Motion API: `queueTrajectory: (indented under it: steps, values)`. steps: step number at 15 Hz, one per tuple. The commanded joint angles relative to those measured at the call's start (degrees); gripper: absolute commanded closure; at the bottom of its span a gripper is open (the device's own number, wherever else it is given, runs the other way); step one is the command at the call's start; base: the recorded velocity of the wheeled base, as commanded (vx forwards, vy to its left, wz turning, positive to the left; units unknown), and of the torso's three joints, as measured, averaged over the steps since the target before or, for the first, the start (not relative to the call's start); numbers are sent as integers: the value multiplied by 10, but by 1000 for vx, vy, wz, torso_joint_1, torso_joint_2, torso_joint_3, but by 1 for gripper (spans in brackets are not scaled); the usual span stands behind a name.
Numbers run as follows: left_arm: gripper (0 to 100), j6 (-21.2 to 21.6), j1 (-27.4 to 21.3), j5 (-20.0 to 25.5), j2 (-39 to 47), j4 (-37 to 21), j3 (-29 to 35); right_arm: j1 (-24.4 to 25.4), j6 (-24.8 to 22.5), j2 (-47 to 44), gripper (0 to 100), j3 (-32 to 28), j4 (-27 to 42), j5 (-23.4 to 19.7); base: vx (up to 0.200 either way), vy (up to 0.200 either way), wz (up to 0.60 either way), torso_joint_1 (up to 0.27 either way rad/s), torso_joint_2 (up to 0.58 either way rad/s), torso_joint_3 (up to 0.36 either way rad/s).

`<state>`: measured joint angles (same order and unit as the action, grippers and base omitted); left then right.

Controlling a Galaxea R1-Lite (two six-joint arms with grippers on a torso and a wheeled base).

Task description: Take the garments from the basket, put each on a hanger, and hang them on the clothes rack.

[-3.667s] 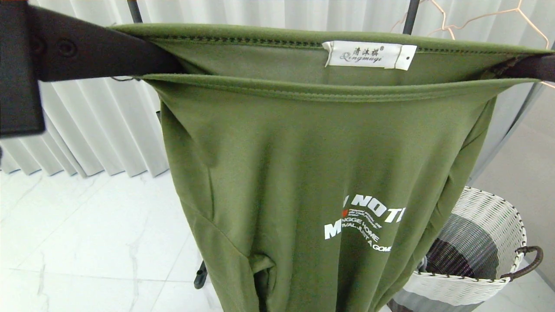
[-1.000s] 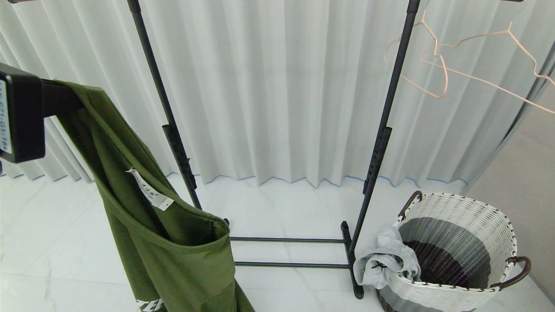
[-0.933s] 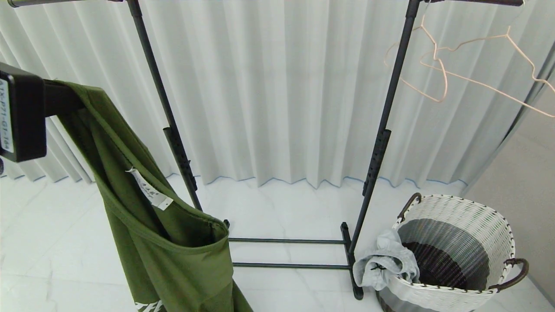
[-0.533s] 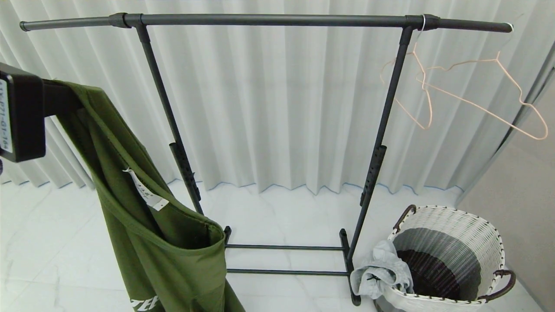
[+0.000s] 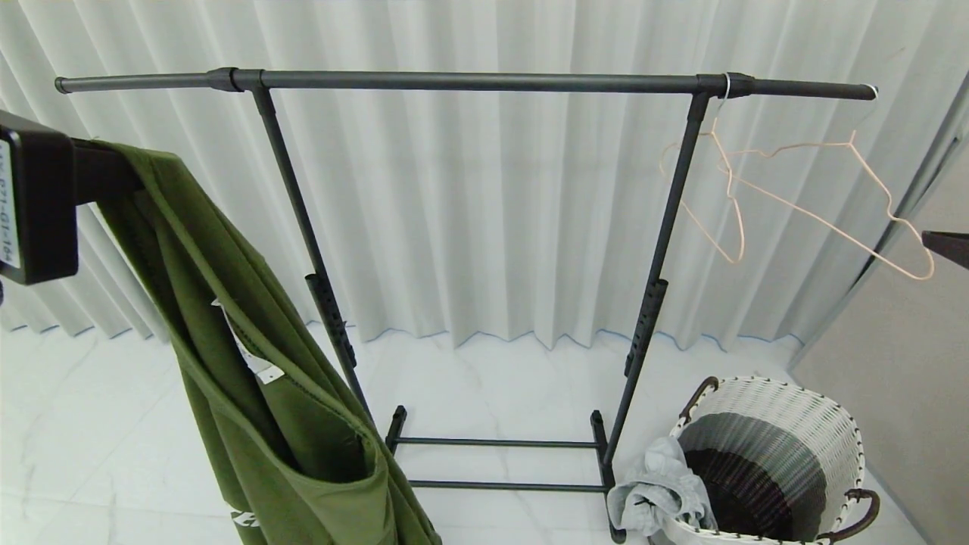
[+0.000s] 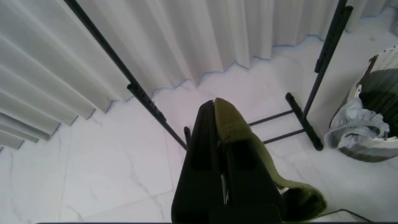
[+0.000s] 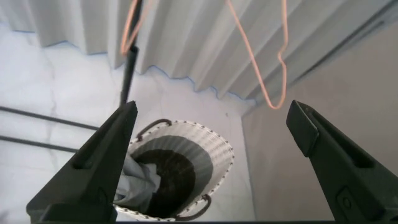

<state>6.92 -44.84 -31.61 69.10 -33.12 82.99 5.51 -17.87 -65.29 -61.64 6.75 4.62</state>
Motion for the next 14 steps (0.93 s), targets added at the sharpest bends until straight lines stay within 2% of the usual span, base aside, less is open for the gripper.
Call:
queueTrajectory:
  steps: [1,4,6,14]
  values:
    - [100,0,0,0,1,0,-3,0,-1,-9,0,0,0,-14,0,0,0,0,0,0]
    - [100,15,1,-3,-3,0,-20,0,7,-12,0,-2,0,-47,0,0,0,0,0,0]
    - [100,16,1,-3,-3,0,-25,0,15,-10,0,-1,0,-54,0,0,0,0,0,0]
    - [100,24,0,-3,-3,0,-25,-1,15,-9,0,-2,0,-54,0,-200,0,5,4,-2]
